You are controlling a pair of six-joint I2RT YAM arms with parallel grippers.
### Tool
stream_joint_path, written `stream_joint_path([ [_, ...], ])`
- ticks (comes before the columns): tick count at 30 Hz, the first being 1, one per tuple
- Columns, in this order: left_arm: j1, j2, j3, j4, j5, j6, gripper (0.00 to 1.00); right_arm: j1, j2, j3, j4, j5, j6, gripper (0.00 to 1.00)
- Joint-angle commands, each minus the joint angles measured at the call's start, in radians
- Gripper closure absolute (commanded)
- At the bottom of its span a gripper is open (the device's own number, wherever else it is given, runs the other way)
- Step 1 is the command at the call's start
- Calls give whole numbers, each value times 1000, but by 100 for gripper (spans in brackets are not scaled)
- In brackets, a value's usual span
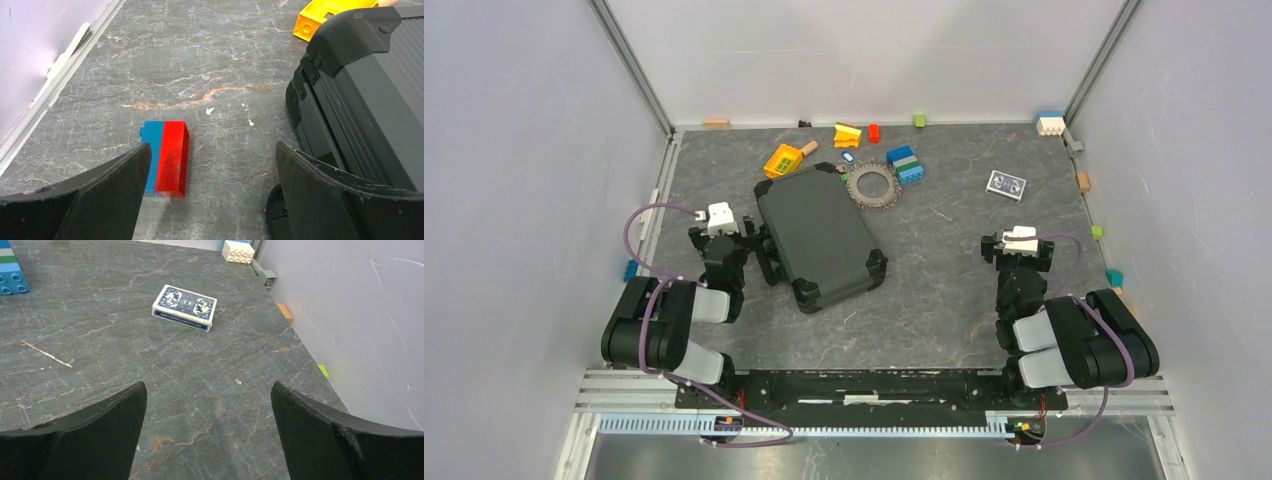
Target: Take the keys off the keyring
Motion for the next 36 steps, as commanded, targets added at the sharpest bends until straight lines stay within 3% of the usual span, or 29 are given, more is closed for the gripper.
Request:
stream_joint_path([
  [1, 3, 5, 11, 44, -3, -11, 0, -4, -13, -114, 41, -4, 2, 2],
  [14, 3, 5, 10, 46, -2, -11, 0, -5, -16, -109, 31, 1, 5, 2],
  [17, 3, 4, 10, 46, -1, -11, 0, -4, -64, -94, -40, 98, 39, 2],
  [22, 3, 4, 10, 46, -1, -11, 0, -4, -220, 65, -422, 128, 68, 2],
  [26, 4, 4, 10, 46, -1, -11, 0, -4, -251, 232, -765, 265, 281, 2],
  [29, 2, 6, 11, 46, -2, -11, 0, -4, -212, 414, -1123, 319, 451, 2],
  [34, -24, -70, -31, 74, -40, 11, 0, -5, -128, 634, -1469, 210, 501, 2],
  [36, -88, -160, -27, -4, -164, 36, 0, -4, -109, 681, -1539, 159, 488, 2],
])
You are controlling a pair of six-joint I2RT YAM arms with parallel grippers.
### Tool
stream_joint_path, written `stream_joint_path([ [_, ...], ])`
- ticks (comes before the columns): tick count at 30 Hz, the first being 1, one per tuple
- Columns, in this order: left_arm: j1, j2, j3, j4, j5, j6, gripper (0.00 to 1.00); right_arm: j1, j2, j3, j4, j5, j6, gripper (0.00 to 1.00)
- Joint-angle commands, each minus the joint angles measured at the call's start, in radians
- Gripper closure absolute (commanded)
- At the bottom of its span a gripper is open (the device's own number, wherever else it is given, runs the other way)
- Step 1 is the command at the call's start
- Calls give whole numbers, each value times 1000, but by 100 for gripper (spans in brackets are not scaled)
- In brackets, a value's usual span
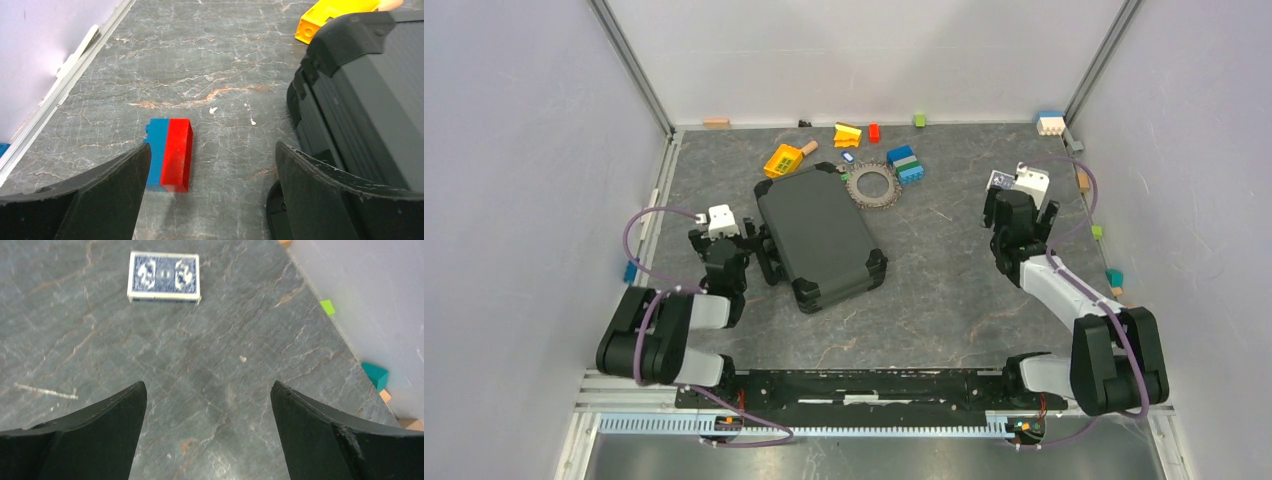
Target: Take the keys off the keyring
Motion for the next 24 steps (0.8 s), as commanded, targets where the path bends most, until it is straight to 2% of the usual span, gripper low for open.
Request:
stream_joint_path([
  [1, -99, -181, -3, -76, -186, 65, 0, -2, 37, 111, -351, -89, 59, 2],
  [3, -148, -296, 46, -279, -330, -5, 0, -2, 34, 129, -382, -125, 55, 2],
  [6, -164, -400, 189, -718, -397, -239, 0, -3, 3, 123, -380, -196, 55, 2],
  [8, -165, -421, 270, -931, -388, -389, 0, -2, -27, 119, -370, -249, 51, 2],
  [10, -164, -419, 359, -1137, -301, -527, 0, -3, -46, 120, -367, -297, 44, 2],
  [12, -164, -398, 451, -1261, -173, -553, 0, -3, -53, 132, -375, -346, 29, 2],
  [14, -163, -365, 542, -1376, -102, -552, 0, -3, -52, 149, -398, -360, 35, 2],
  [19, -162, -280, 800, -1689, -88, -580, 0, -3, -46, 125, -324, -523, 39, 2],
  [21, -162, -269, 869, -1759, -82, -583, 0, -2, -10, 132, -290, -621, 59, 2],
  [24, -162, -309, 911, -1780, -22, -536, 0, -3, 76, 158, -223, -758, 123, 5],
])
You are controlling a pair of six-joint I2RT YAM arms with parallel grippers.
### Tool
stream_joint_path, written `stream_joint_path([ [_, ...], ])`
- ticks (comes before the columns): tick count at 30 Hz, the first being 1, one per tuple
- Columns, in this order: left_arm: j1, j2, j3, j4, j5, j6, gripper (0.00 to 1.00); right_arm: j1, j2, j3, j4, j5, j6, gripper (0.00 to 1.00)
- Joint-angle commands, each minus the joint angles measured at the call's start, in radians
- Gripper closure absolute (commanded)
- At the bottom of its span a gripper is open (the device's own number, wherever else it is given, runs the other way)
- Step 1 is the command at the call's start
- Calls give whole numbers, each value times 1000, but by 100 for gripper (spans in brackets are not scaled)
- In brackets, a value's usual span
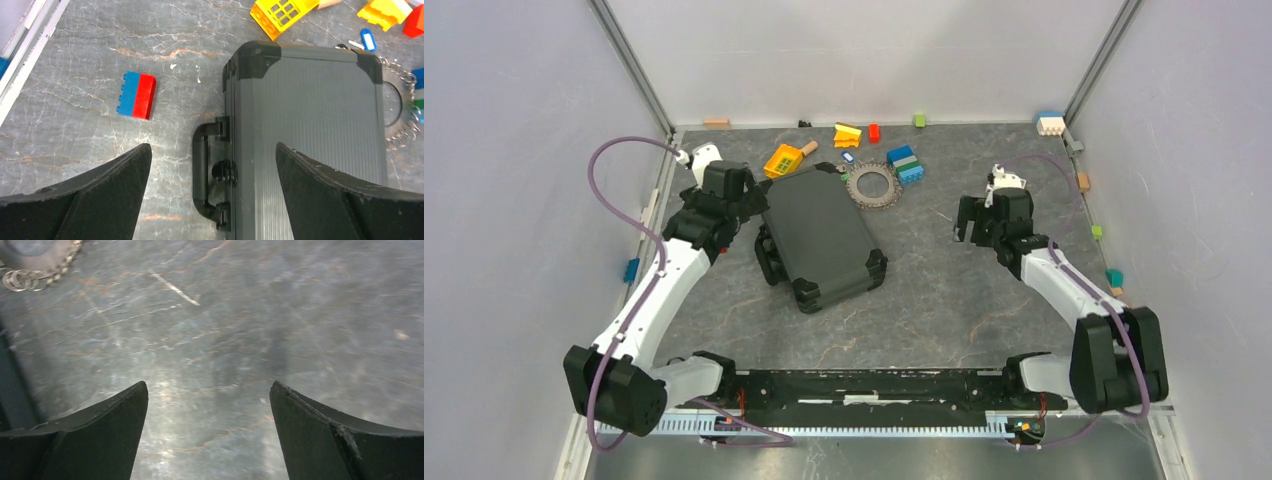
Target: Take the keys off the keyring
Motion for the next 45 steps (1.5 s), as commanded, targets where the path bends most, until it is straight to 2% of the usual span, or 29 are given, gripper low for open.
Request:
stream_joint_path([
  [1, -2, -69, 85, -175, 90, 2, 0, -2, 115, 59, 158, -261, 95, 6],
  [6, -2, -214, 1, -80, 215, 168, 0, -3, 310, 112, 345, -367, 233, 10],
  [10, -2, -315, -108, -11, 263, 215, 0, 12, 485, 192, 465, -445, 319, 15],
  [20, -2, -350, -133, -13, 247, 198, 0, 95, 804, 506, 421, -389, 360, 20],
  [26, -1, -353, -137, -16, 258, 199, 0, 115, 904, 623, 338, -319, 381, 27],
  [32, -1, -356, -138, -17, 266, 197, 0, 126, 993, 707, 290, -320, 391, 40],
  [42, -1, -355, -139, -17, 271, 196, 0, 131, 1032, 729, 278, -314, 383, 59],
  [45, -1, -353, -139, -16, 272, 195, 0, 131, 1032, 729, 273, -314, 367, 68],
])
